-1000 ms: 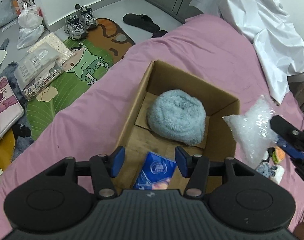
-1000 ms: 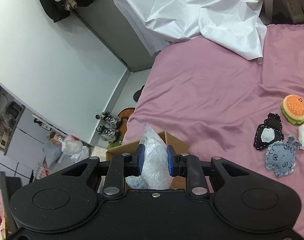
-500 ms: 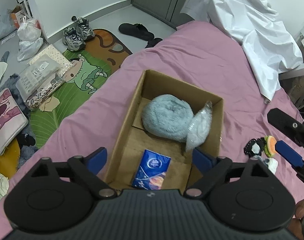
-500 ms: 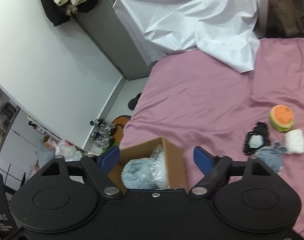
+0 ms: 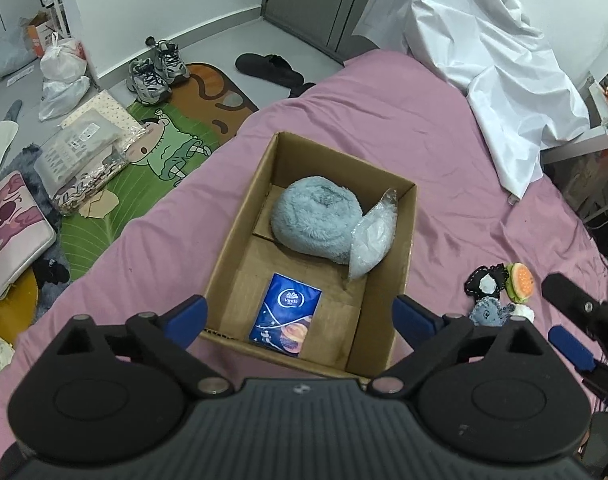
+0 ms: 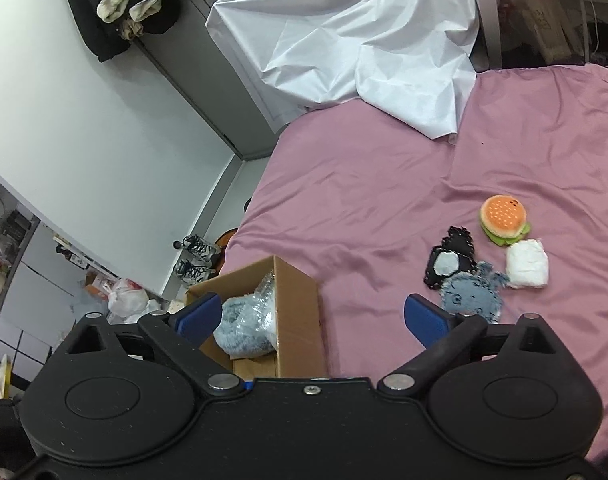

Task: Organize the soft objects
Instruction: 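Withdraw both tools from the box back toward the remaining plush toys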

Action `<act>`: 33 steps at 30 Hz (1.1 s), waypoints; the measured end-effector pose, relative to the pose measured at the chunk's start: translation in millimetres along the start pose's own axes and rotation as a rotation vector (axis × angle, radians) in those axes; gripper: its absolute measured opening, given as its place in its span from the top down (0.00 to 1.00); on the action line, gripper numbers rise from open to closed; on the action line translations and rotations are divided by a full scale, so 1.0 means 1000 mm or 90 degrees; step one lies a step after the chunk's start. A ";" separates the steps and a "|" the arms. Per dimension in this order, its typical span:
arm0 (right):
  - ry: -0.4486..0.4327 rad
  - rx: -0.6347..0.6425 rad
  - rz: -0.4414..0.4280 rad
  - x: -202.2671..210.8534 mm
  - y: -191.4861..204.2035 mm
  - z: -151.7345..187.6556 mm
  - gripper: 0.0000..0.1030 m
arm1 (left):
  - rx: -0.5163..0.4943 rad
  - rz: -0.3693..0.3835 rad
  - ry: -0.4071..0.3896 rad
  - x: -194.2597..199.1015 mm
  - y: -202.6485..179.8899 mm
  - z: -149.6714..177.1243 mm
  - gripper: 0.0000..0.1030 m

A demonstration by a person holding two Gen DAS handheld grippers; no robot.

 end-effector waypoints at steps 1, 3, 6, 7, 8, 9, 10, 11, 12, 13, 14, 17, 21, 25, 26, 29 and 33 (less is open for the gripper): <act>0.000 -0.002 0.000 0.003 -0.002 0.001 0.04 | 0.002 -0.001 -0.002 0.001 0.000 0.001 0.04; 0.001 0.002 -0.008 0.008 -0.006 0.003 0.04 | 0.007 0.000 -0.005 0.004 -0.001 0.002 0.04; -0.009 0.011 -0.005 0.017 -0.014 0.005 0.00 | 0.002 0.007 -0.014 0.011 -0.007 0.005 0.01; -0.011 0.011 -0.007 0.020 -0.017 0.006 0.00 | 0.000 0.009 -0.018 0.012 -0.010 0.005 0.01; -0.009 0.011 -0.010 0.022 -0.021 0.007 0.00 | -0.001 0.013 -0.023 0.014 -0.012 0.006 0.01; -0.009 0.011 -0.013 0.025 -0.025 0.007 0.00 | -0.003 0.015 -0.025 0.016 -0.015 0.007 0.01; -0.011 0.011 -0.014 0.029 -0.028 0.007 0.00 | -0.004 0.016 -0.026 0.016 -0.018 0.007 0.01; -0.014 0.013 -0.013 0.032 -0.031 0.007 0.00 | -0.005 0.018 -0.026 0.017 -0.021 0.008 0.00; -0.020 0.017 -0.009 0.036 -0.035 0.007 0.00 | -0.010 0.024 -0.026 0.017 -0.025 0.009 0.00; -0.027 0.022 -0.006 0.040 -0.038 0.007 0.00 | -0.015 0.030 -0.026 0.017 -0.030 0.010 0.00; -0.035 0.030 -0.004 0.044 -0.042 0.007 0.00 | -0.019 0.036 -0.027 0.018 -0.035 0.012 0.00; -0.055 0.038 0.000 0.053 -0.053 0.008 0.00 | -0.023 0.054 -0.031 0.019 -0.049 0.017 0.00; -0.037 0.033 0.015 0.058 -0.070 0.010 0.00 | -0.029 0.066 -0.037 0.018 -0.063 0.024 0.00; -0.032 0.061 0.039 0.064 -0.079 0.009 0.00 | -0.035 0.064 -0.037 0.014 -0.073 0.030 0.00; -0.033 0.072 0.045 0.066 -0.081 0.009 0.00 | -0.035 0.069 -0.036 0.012 -0.076 0.032 0.00; -0.034 0.090 0.063 0.071 -0.088 0.008 0.00 | -0.026 0.090 -0.038 0.011 -0.082 0.036 0.00; -0.024 0.104 0.074 0.077 -0.101 0.007 0.00 | -0.022 0.090 -0.070 0.013 -0.091 0.041 0.00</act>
Point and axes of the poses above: each gripper's, at about its wrist camera, not at the fingertips, and x roughly against the way its jaws point, y to its left, z to its underside, the point moved 4 cm from there along -x, roughly the way its jaws point, and after that the axes turned 4 degrees about -z, right-handed, at the moved point
